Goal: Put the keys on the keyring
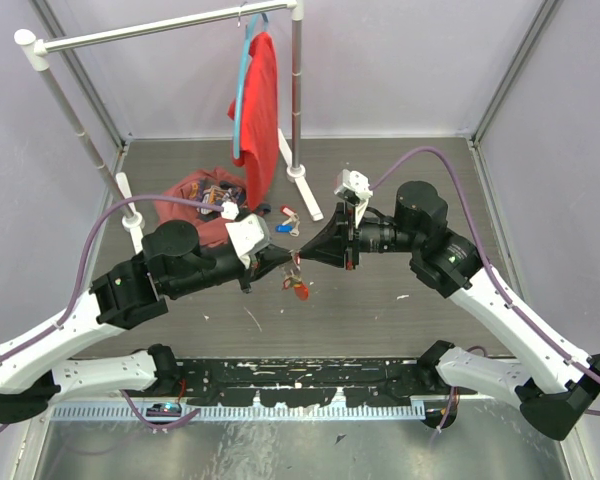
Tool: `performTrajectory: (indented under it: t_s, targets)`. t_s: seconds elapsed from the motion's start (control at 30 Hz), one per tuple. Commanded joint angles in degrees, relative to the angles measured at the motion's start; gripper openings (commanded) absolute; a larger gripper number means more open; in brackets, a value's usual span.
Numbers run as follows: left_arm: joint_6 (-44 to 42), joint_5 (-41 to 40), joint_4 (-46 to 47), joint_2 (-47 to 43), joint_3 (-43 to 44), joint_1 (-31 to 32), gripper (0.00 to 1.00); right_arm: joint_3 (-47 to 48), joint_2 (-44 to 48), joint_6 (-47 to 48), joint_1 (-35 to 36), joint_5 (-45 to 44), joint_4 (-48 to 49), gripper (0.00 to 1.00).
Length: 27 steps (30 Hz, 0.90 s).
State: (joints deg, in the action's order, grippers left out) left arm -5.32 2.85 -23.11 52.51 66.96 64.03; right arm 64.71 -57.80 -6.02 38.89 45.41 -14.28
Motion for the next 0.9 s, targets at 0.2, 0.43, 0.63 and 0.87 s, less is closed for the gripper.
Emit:
performTrajectory:
  t_s: [0.2,0.43,0.63,0.87]
  targets:
    - [0.53,1.18,4.04,-1.96,0.41,0.22,0.00,1.32,1.02,1.58,-0.32,-4.17,-1.34,0.19]
    - [0.73,1.91,4.58,-2.20,0.37,0.21,0.00,2.74,2.26,2.87,-0.36,-4.80,-2.61,0.27]
    - [1.85,3.81,6.08,-2.78,-0.42,0.21,0.00,3.26,5.36,5.06,-0.35,-4.89,-1.73,0.36]
    - [4.25,7.00,9.94,-4.12,-2.31,0.22,0.00,3.56,9.55,7.65,-0.33,-4.61,0.61,0.49]
